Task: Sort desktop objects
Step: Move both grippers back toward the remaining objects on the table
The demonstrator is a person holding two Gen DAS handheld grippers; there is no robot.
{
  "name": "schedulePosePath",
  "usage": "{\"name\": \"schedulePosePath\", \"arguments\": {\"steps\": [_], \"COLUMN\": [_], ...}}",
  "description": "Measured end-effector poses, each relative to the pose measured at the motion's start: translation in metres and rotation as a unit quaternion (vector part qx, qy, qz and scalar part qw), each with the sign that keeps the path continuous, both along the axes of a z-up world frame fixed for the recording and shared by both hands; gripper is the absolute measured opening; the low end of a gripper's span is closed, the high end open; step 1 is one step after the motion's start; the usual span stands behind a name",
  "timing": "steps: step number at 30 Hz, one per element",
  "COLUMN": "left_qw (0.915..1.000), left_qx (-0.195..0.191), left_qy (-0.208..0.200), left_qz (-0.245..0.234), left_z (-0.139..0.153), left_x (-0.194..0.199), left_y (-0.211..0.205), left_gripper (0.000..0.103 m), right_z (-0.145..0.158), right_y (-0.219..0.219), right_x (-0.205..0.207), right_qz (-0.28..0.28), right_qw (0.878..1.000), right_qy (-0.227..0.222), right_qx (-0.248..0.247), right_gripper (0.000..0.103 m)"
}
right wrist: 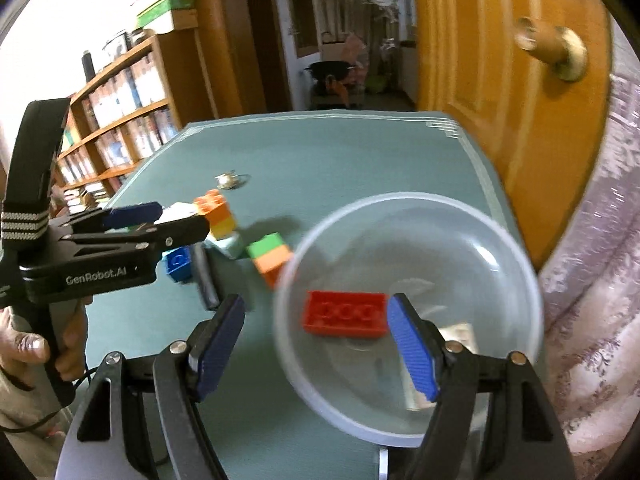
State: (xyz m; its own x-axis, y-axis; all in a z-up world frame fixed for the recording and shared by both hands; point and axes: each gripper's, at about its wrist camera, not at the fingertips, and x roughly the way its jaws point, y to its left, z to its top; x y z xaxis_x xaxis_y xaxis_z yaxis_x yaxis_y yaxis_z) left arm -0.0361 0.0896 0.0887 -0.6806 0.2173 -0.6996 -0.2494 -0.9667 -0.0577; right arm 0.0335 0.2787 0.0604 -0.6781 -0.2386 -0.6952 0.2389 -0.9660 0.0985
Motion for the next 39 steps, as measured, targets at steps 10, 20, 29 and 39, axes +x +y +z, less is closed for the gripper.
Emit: {"name": "schedulePosePath", "arguments": {"steps": [10, 20, 29, 39], "left_qw": [0.9982, 0.9955, 0.9926, 0.9849], "left_qx": [0.01, 0.024, 0.028, 0.024], "left_qy": [-0.015, -0.021, -0.029, -0.036], "left_qz": [0.057, 0.089, 0.115, 0.168], "left_z": [-0.014, -0.02, -0.03, -0.04], "left_x": [0.002, 0.003, 0.003, -0.013], "left_y": [-0.059, -0.094, -0.122, -0.16], "left_gripper": [0.081, 0.081, 0.081, 0.081], "right_z": [-0.029, -0.062, -0.064, -0.063], "right_y": [-0.05, -0.061, -0.071, -0.069], "right_x": [-0.014, -0.031, -0.044, -0.066], "right_qz": [0.062, 0.054, 0.038, 0.01], "right_qw": [0.991, 0.987, 0.994, 0.994], "right_qy": [-0.072, -0.121, -0.102, -0.098], "right_qx": [-0.093, -0.086, -0.029, -0.045], "right_gripper": [0.078, 0.078, 0.078, 0.078]}}
